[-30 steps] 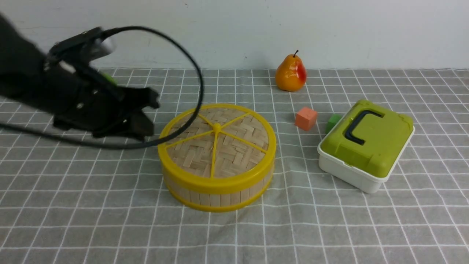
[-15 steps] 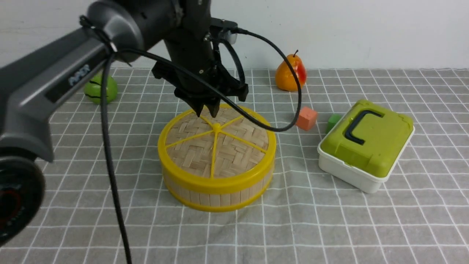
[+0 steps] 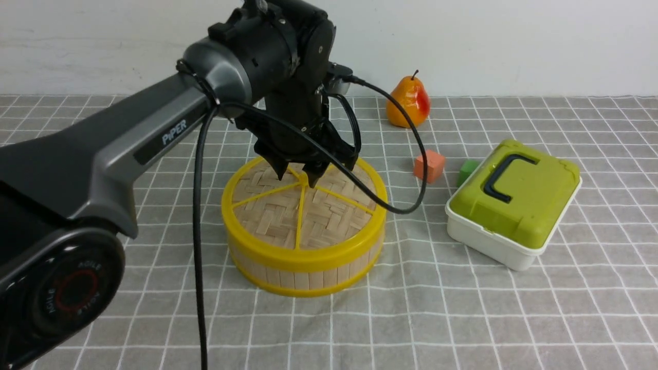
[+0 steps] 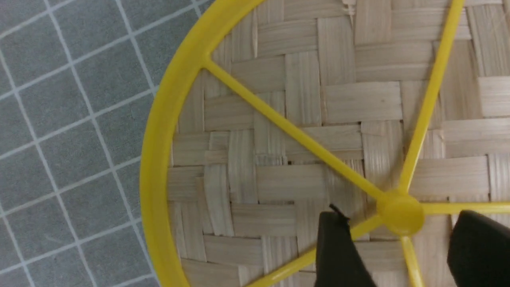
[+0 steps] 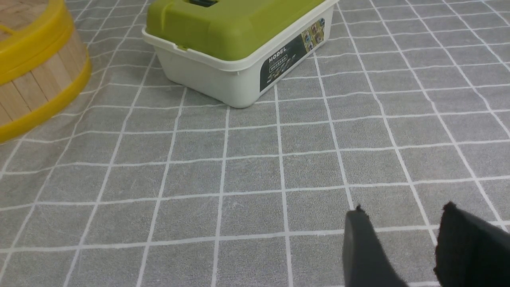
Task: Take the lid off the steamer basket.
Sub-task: Use the left arm to lift the lid of the steamer, then use the left arm to place the steamer lid on the table
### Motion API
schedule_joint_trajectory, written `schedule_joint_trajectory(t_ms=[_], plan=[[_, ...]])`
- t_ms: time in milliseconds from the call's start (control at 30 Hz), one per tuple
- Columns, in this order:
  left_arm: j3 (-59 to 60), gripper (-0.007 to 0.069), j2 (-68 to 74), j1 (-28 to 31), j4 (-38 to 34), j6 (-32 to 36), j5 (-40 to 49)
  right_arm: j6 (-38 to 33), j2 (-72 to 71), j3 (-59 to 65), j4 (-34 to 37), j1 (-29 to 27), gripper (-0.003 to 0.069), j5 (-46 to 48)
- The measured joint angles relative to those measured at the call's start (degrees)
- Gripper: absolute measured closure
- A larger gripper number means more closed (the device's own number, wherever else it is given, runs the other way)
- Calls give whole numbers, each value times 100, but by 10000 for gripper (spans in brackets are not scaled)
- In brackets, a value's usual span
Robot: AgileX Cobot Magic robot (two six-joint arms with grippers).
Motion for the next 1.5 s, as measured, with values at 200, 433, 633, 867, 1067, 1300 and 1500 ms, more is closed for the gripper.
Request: schedule_joint_trajectory(t_ms=[200,433,633,867,1067,1300,1500], plan=[[-30,350,147,-7,5,0,-86,0,0,0,0,0,417,0],[-64,511,199,-12,47,-378,-69,0,0,0,0,0,418,0],[-150,513,199,-52,176,-688,-7,0,0,0,0,0,418,0],[-800,513,-186,-40,371,-730,96,0,0,0,0,0,418,0],[-1064,513,-1601,57,1459,-589,96,0,0,0,0,0,418,0],[-436,513,-2500,1389,1364,-757,96,0,0,0,0,0,418,0],[1629,513,-2739,2698,500,-1061,-630,0,0,0,0,0,418,0]])
